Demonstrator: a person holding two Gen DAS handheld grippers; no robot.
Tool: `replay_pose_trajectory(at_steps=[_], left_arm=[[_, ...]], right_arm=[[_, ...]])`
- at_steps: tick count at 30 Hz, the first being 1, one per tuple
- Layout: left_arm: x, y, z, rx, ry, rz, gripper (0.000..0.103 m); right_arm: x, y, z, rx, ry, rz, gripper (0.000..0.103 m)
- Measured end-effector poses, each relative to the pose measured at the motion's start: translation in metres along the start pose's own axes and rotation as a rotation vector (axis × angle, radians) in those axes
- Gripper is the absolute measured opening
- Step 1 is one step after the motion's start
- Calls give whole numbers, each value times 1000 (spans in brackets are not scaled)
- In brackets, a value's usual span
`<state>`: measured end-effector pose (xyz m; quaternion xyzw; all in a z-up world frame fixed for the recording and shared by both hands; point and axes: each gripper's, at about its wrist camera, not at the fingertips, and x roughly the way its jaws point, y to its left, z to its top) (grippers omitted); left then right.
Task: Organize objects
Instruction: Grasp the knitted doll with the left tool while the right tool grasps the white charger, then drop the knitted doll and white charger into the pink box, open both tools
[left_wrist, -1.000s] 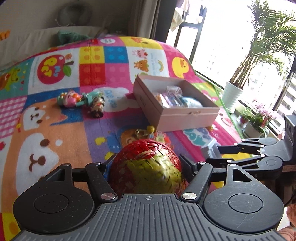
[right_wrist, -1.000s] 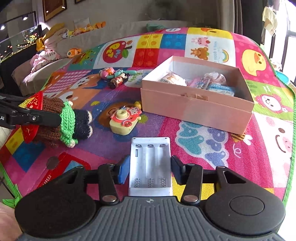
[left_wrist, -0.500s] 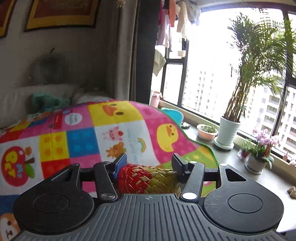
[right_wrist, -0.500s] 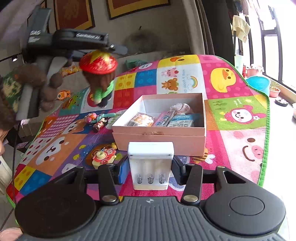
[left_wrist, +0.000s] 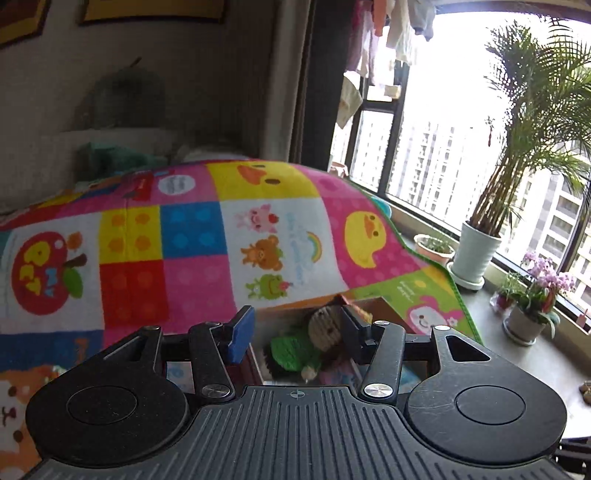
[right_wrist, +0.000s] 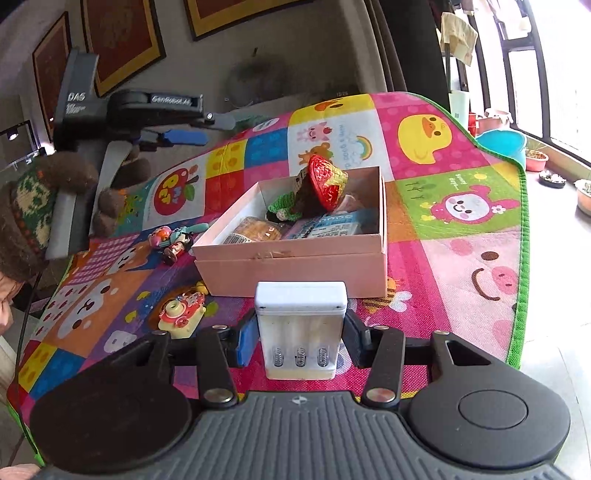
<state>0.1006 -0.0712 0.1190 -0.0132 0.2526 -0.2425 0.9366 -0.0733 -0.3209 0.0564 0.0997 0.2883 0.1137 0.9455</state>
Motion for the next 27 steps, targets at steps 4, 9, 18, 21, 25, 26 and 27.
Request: replay_pose_trajectory(at_steps=[4,9,18,21,25,26,27], left_arm=[[-26,12,-48,-74,90,-51,55],[-55,12,-99,-51,145,-84,55],[-89,30,-127,-60,157,-124,55],[-85,34,-130,-95,155,-127,55],[-84,39,-136,-117,166,-124,55],[-84,42,-138,-121,172,-120,55],[-84,45,-140,-126,178,-114,55]], right_arm=[[2,0,20,19,-15,12,47],[16,-2,76,70,-55,27,47],[49,32,135,-1,21,-4,47],[73,37,139,4,57,-83,58],[88,37,140,-27,-1,-194,76],[87,36,140,-20,-3,-181,76],[85,35,139,-17,-8,-166,76]])
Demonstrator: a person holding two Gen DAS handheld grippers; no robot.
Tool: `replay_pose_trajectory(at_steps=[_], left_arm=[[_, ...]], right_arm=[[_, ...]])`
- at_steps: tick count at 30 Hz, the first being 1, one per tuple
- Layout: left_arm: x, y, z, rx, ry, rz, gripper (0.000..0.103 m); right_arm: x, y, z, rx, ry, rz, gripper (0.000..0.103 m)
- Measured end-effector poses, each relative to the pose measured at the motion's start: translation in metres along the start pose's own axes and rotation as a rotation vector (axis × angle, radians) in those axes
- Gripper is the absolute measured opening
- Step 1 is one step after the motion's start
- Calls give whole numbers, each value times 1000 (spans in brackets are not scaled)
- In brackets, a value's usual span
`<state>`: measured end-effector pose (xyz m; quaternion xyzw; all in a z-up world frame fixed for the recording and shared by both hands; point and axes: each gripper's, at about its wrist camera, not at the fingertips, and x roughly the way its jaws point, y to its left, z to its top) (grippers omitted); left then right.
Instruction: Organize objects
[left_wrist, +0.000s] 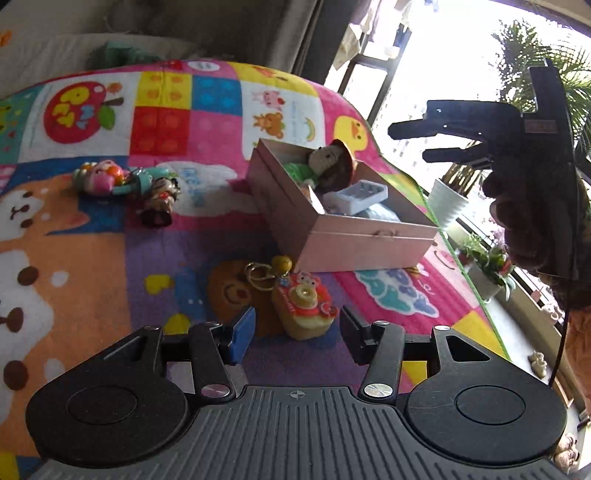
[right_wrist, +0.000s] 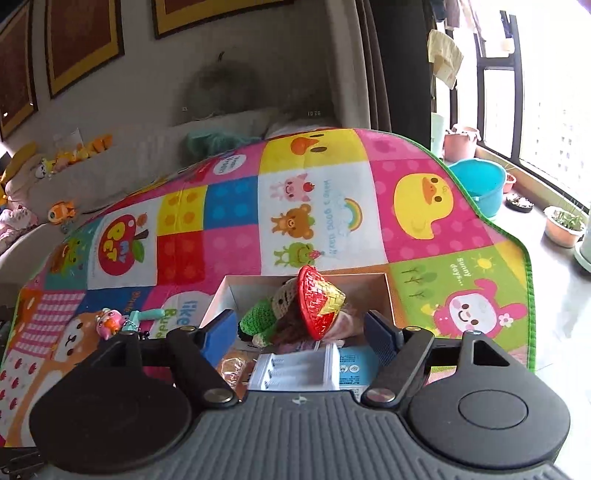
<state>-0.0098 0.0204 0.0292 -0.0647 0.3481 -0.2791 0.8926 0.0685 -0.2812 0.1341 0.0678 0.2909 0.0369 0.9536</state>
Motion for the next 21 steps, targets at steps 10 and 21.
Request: replay_pose_trajectory(at_steps=[10,21], left_arm=[[1,45,41,-117,-117,186,55],[78,196,142,-598,-128,480,53]], right_arm=[[-23,23,-44,-192,-44,-3,87],[-42,45,-139,-314,-15,44,87]])
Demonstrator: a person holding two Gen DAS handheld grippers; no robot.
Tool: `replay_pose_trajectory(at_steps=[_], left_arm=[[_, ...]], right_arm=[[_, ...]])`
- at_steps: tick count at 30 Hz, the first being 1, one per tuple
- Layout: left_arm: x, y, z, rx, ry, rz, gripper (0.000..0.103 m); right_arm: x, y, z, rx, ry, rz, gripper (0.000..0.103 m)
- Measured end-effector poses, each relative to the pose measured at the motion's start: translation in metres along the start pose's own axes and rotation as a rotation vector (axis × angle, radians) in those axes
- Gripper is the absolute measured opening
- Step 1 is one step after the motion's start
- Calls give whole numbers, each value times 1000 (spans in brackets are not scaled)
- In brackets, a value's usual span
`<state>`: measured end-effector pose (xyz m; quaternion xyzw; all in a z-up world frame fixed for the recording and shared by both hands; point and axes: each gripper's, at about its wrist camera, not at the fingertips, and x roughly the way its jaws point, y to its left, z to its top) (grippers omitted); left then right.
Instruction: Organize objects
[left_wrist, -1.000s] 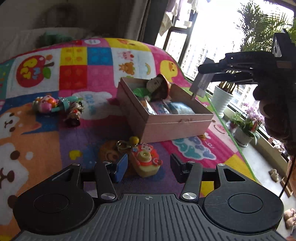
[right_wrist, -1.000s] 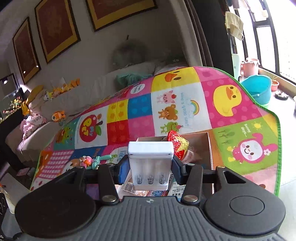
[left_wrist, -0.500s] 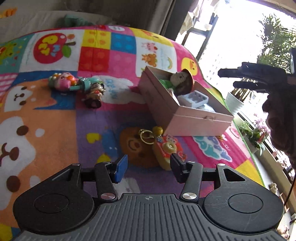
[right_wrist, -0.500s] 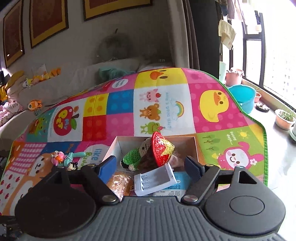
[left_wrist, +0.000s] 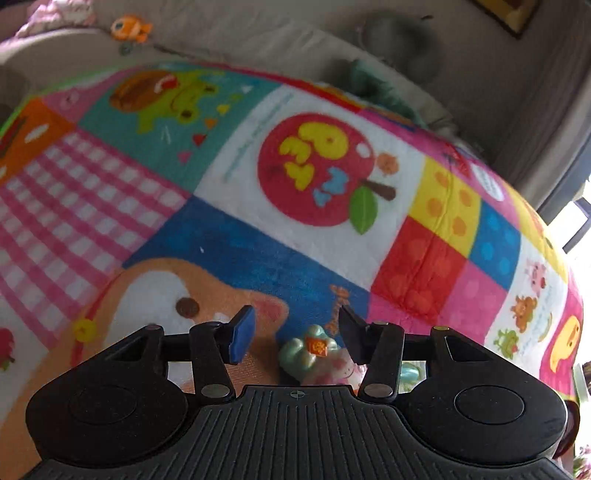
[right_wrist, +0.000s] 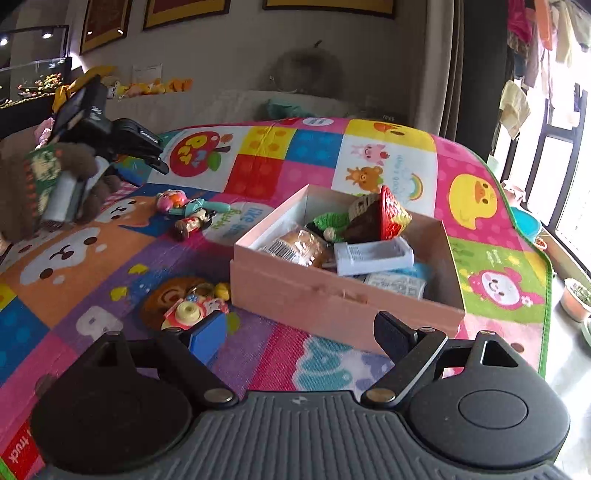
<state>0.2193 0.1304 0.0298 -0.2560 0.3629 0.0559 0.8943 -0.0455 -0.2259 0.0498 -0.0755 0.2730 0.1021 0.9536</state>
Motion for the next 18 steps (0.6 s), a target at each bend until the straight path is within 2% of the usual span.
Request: replay_pose_trajectory(at_steps=[3,6,9,12,18], left_arm=[[15,-12,-12,20,34,-35,53],[18,-38,-31,150,83,-114,53],[13,-68,-58,358,145,-198,54],[-7,-83,-86,518,159,-254,55],[-55,-70,-126,675,290,-363,53]], right_arm=[[1,-2,-13,24,8,-10,87],[6,-8,-20,58,27,-4,87],[13,-14,-24,94,45,-2,87],[14,-16,-26,111,49,-3,87],[8,-12,-27,98,26,7,97]])
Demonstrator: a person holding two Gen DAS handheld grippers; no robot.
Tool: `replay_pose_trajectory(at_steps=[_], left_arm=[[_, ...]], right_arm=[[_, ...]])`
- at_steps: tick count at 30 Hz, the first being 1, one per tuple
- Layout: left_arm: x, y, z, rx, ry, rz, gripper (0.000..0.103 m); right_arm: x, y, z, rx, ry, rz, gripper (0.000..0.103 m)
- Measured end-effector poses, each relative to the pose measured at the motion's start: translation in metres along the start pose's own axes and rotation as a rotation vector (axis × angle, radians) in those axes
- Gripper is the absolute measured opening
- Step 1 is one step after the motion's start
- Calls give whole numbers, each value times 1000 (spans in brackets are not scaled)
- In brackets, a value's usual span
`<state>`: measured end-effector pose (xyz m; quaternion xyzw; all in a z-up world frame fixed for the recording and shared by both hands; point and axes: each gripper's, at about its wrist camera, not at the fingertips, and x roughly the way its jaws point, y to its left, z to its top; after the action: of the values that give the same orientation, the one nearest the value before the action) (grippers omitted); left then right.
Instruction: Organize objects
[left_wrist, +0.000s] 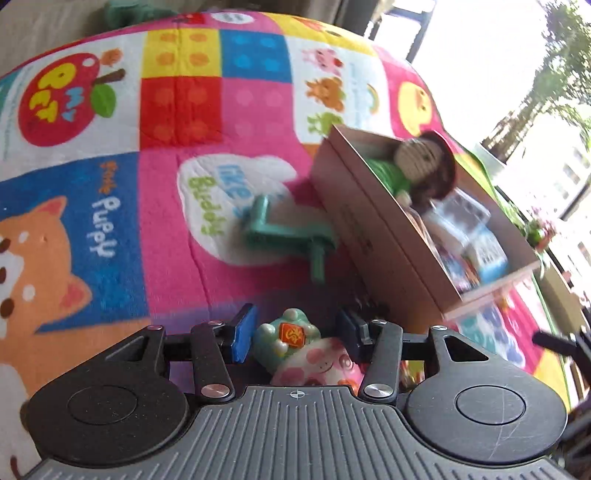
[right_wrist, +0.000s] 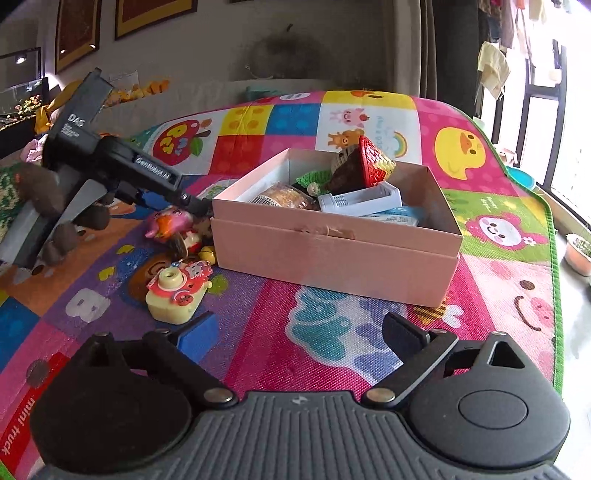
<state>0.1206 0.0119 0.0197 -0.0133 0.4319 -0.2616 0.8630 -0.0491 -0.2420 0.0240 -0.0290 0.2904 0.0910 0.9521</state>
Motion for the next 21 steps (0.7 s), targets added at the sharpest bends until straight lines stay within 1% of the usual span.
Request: replay_pose_trajectory(at_steps=[2,3,4,7,8,9,11,12,13,15,17,18,19,21], left_arm=[[-15,-7,-17,52,13,-11,53],[-23,-8,-24,66,9,-1,53],[-33,-10,-29,75,-12,27,53],[-65,-16,-38,64,-119,138,51],[-74,-19,-40,36,-140,135,51],[-82,-24,-43,2,-149,99,51],[-91,-33,-48,-75,-147,-25,51],[-93,-39,-53,-97,-144,-72,51],[-92,-47,-58,-111,-140,-102,51],[-82,-64,-65,-114,-129,-106,51],[-66,-78,-69,-105,-113,-80,51],[-56,-84,-69,-110,-95,-50,51],[-47,-88,-70,-121,-73,-25,51],[-33,-93,-69,-147,-47,3,51]], right_arm=[[0,1,1,3,6,12,98],[0,2,1,5,10,17,98],[0,3,1,6,13,21,98],[-1,5,2,8,12,16,102],[-1,5,2,11,11,12,103],[0,5,2,15,12,5,103],[1,3,2,30,13,-16,103],[1,1,2,43,12,-31,103],[1,-1,2,59,9,-47,103],[0,-7,2,95,1,-77,103],[-2,-14,1,127,-12,-112,103],[-4,-18,1,139,-17,-131,103],[-5,-22,1,150,-23,-149,103],[-9,-31,0,173,-29,-172,103]])
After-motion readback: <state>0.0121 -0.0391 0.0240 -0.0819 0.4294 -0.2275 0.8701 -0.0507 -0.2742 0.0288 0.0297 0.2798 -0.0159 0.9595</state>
